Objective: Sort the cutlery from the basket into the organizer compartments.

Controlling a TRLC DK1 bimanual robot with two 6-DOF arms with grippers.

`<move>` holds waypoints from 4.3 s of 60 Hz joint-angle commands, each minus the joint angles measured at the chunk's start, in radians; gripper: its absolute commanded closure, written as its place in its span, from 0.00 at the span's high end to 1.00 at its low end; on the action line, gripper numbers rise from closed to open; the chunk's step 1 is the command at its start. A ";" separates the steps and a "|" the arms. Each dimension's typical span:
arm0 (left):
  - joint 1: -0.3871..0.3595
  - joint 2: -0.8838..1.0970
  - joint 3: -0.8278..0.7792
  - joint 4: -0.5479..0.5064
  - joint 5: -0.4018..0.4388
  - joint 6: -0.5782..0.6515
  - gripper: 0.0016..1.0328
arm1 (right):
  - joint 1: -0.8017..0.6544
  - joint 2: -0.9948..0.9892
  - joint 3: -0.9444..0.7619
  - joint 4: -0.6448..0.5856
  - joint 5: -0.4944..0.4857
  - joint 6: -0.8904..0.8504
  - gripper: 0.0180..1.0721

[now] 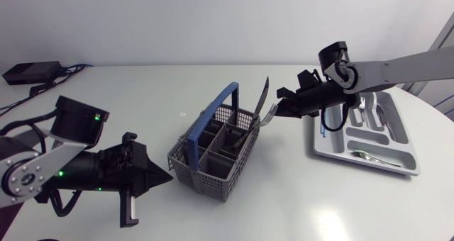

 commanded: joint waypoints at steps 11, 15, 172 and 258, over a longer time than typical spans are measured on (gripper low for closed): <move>-0.037 0.041 -0.124 0.260 0.005 0.030 0.03 | 0.018 0.185 0.131 -0.038 -0.142 0.128 0.06; -0.032 0.078 -0.117 0.285 0.003 0.029 0.03 | 0.023 0.204 0.143 -0.053 -0.170 0.129 0.06; 0.213 0.264 0.173 0.148 -0.018 -0.034 0.14 | -0.032 -0.568 -0.454 -0.104 0.021 -0.247 0.31; -0.213 0.230 0.343 -0.060 -0.018 -0.237 0.24 | 0.362 -0.651 -0.428 -0.007 0.168 -0.260 0.05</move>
